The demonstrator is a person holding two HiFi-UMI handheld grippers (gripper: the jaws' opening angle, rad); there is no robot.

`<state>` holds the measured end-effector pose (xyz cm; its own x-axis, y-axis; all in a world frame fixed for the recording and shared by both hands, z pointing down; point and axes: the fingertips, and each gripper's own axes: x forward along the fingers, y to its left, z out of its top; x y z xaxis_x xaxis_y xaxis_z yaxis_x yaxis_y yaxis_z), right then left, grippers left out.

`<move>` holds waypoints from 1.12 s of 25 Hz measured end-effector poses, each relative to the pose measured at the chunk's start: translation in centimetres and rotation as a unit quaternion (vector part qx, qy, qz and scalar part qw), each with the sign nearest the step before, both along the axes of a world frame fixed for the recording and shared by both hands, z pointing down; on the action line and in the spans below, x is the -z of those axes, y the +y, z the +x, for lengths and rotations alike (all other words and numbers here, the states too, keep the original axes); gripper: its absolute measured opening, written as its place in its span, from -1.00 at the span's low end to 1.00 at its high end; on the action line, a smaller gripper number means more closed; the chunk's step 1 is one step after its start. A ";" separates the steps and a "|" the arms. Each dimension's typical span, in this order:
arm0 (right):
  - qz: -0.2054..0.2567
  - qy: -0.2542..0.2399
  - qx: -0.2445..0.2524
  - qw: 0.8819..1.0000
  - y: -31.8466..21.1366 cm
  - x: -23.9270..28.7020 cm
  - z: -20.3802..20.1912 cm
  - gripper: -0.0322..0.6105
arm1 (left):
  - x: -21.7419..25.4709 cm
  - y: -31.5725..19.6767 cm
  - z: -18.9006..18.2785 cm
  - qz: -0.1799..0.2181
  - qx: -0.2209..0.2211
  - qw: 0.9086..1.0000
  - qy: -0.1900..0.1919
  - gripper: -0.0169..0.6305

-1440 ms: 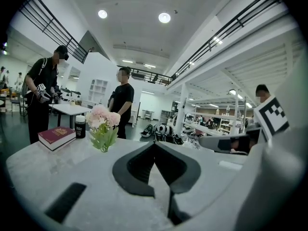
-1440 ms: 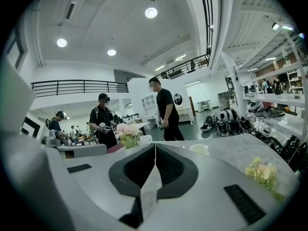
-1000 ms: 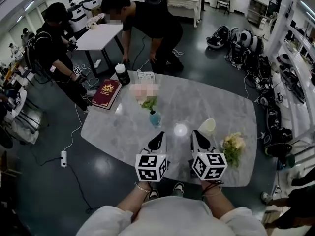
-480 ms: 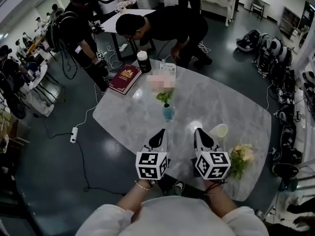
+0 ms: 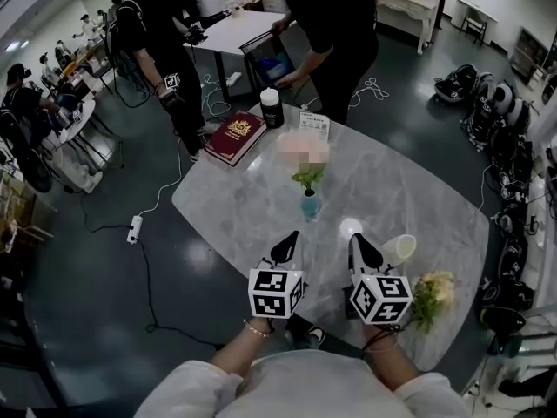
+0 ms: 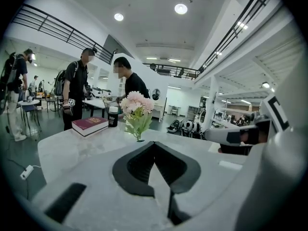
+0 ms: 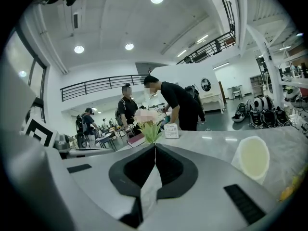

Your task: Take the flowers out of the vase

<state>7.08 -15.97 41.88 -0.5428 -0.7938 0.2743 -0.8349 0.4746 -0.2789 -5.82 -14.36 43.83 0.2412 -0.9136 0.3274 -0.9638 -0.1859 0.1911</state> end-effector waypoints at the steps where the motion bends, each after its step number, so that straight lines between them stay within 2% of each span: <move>1: -0.002 -0.001 -0.002 1.000 -0.2 -0.2 -0.3 -0.88 | -0.3 -0.3 -0.3 -0.002 -0.001 1.000 0.001 -0.92; 7: -0.015 0.007 -0.013 1.000 -1.5 -1.4 -1.9 -0.88 | -1.5 -2.7 -1.6 0.004 -0.026 1.000 -0.002 -0.92; 13: -0.039 0.013 -0.040 0.998 -2.9 -3.4 -3.0 -0.88 | -3.8 -5.5 -2.1 -0.007 -0.064 0.998 0.014 -0.91; 19: -0.043 0.027 -0.065 0.997 -4.4 -4.6 -3.9 -0.88 | -6.1 -8.1 -2.4 -0.018 -0.105 0.994 0.020 -0.64; 24: -0.050 0.032 -0.078 0.995 -5.4 -5.6 -4.5 -0.88 | -8.9 -10.6 -2.0 -0.036 -0.131 0.990 0.023 -0.30; 28: -0.057 0.035 -0.082 0.994 -5.7 -6.2 -4.7 -0.88 | -10.2 -12.2 -1.0 -0.040 -0.154 0.987 0.023 -0.19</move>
